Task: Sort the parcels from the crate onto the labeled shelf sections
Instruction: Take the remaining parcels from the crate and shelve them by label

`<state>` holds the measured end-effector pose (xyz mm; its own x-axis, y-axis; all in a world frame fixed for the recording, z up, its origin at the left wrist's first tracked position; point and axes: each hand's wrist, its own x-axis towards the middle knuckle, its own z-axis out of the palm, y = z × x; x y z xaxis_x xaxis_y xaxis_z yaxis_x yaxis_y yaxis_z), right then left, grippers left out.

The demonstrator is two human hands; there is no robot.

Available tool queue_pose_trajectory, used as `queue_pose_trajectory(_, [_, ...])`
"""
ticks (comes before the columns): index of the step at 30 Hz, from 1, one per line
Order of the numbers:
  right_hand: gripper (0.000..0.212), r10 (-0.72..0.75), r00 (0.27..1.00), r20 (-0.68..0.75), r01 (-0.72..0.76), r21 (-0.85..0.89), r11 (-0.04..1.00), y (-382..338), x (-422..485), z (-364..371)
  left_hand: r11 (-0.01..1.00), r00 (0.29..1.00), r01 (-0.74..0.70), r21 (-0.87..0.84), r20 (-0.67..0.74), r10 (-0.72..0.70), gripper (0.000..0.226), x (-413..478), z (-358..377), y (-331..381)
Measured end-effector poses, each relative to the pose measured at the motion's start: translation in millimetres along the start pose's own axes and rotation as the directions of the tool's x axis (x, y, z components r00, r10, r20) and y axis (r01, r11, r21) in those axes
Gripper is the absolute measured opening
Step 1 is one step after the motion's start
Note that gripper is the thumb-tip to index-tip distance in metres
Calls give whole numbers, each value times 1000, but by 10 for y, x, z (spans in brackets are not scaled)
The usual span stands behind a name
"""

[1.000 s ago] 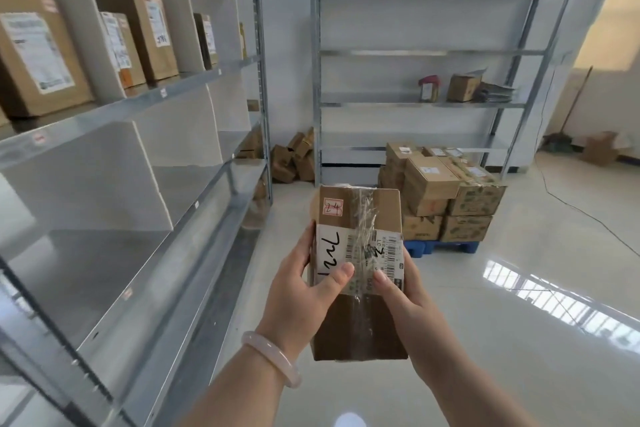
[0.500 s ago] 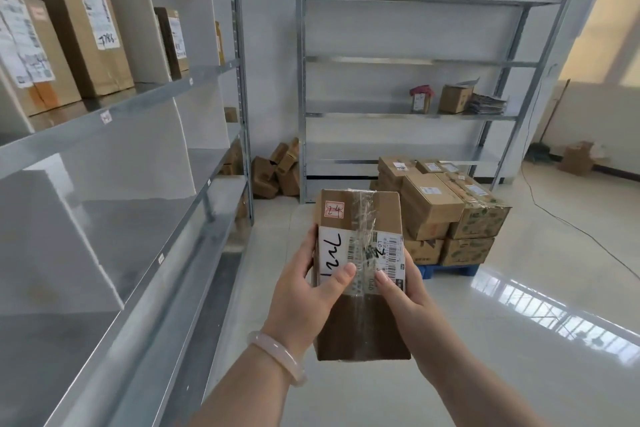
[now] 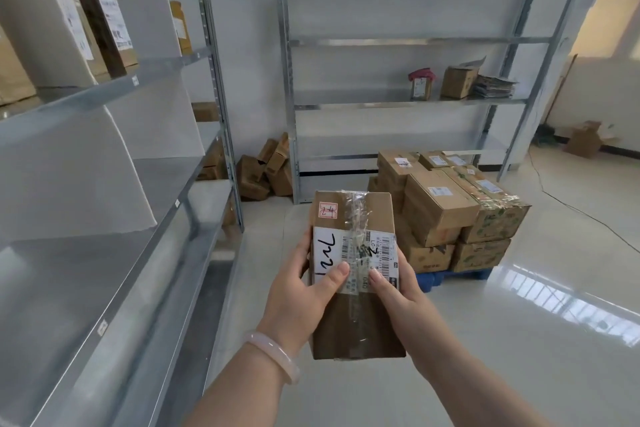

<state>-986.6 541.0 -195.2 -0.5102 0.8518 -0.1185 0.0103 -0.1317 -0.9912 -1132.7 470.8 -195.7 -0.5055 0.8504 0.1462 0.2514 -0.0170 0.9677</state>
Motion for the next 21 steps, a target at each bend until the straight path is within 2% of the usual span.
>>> queue_pose_trajectory(3, [57, -2, 999, 46, 3, -25, 1000, -44, 590, -105, 999, 998, 29, 21, -59, -28, 70, 489, 104, -49])
queue_pose_trajectory(11, [61, 10, 979, 202, 8, -86, 996, -343, 2114, -359, 991, 975, 130, 31, -184, -123, 51, 1792, 382, 26])
queue_pose_trajectory(21, [61, 40, 955, 292, -6, -115, 993, -266, 3654, -31, 979, 959, 200, 42, -214, -187, 59, 3115, 102, -494])
